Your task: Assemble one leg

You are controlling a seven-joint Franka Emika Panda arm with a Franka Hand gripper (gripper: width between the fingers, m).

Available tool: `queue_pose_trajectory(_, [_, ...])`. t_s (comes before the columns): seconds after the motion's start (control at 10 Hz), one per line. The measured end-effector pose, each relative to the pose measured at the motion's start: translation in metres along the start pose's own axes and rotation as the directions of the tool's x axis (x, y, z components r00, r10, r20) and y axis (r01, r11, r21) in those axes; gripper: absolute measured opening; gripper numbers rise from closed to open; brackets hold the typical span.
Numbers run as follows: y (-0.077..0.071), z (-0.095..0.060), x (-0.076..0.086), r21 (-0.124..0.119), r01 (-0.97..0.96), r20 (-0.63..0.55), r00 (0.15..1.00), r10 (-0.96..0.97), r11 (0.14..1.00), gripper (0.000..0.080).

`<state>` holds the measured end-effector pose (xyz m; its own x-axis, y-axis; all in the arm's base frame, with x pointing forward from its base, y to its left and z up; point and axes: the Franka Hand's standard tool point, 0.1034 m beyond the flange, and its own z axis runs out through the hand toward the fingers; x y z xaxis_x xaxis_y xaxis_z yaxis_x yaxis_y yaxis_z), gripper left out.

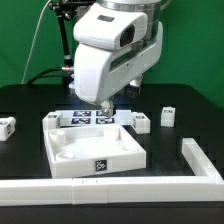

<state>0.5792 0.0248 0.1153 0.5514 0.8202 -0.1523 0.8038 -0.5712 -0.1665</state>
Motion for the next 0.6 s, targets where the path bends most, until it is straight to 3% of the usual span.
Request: queue_pose_trajectory(0.6, [0.0, 0.0002, 0.0001, 0.0, 0.0, 0.0, 1.0, 0.0, 1.0, 0.065])
